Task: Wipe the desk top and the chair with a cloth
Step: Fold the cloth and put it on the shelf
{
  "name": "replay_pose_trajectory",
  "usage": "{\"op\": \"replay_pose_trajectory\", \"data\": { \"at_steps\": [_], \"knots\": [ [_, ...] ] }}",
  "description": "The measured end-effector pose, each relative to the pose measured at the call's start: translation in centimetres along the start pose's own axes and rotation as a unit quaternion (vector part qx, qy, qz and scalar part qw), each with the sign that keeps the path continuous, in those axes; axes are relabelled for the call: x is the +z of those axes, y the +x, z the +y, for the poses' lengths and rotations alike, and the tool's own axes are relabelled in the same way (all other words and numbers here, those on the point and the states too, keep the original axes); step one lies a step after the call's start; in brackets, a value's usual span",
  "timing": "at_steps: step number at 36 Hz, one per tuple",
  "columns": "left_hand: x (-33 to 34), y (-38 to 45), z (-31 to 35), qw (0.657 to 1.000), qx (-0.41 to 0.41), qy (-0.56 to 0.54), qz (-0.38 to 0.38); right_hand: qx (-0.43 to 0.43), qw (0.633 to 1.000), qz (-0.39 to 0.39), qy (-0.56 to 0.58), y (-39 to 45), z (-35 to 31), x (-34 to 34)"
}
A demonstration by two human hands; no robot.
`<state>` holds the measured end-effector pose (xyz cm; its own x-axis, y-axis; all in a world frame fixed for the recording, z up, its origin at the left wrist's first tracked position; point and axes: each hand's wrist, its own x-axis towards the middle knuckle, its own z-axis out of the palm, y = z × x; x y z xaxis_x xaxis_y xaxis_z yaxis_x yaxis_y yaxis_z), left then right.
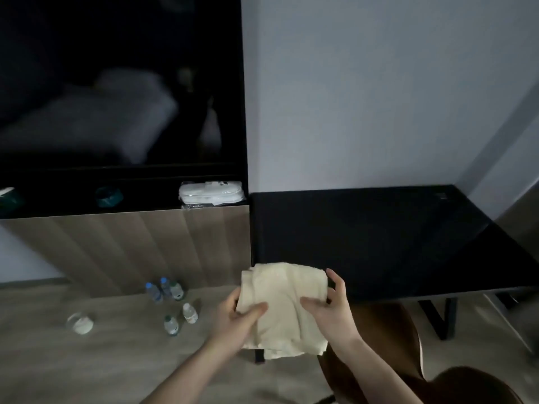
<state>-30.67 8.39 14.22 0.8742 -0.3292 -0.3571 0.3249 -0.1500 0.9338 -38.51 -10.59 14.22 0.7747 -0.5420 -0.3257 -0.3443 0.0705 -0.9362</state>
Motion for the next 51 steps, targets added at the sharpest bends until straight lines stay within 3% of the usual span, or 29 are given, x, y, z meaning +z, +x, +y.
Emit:
{"op": "replay_pose_trajectory", "data": {
  "at_steps": [6, 16, 24, 35, 43, 47, 51],
  "knots": [
    [-3.3, 4.8, 2.0, 0.993, 0.047, 0.073, 0.083, -0.053, 0.993, -0.08, -0.066, 7.0, -2.0, 5.4],
    [-11.4, 13.8, 3.4, 0.972, 0.046, 0.098, 0.207, -0.033, 0.98, -0.172, -0.1, 15.3, -6.4, 15.9],
    [-19.9, 23.3, 4.6, 0.961, 0.036, 0.151, 0.228, -0.027, 0.984, -0.141, -0.104, 22.9, -6.9, 26.8],
    [-31.4, 37.3, 5.3, 0.964, -0.036, 0.186, 0.184, 0.082, 0.984, -0.096, -0.129, 33.1, -8.1, 41.0],
    [-35.7, 46.6, 5.4, 0.966, -0.05, 0.157, 0.197, 0.195, 0.976, -0.085, -0.044, 42.8, -5.5, 49.2],
    [-37.4, 50.5, 5.9, 0.963, -0.033, 0.163, 0.213, 0.171, 0.979, -0.111, 0.013, 44.9, -6.6, 51.6],
    [-39.3, 54.2, 5.6, 0.949, -0.035, 0.212, 0.233, 0.13, 0.986, -0.102, -0.02, 47.0, -7.5, 53.9]
  ]
}}
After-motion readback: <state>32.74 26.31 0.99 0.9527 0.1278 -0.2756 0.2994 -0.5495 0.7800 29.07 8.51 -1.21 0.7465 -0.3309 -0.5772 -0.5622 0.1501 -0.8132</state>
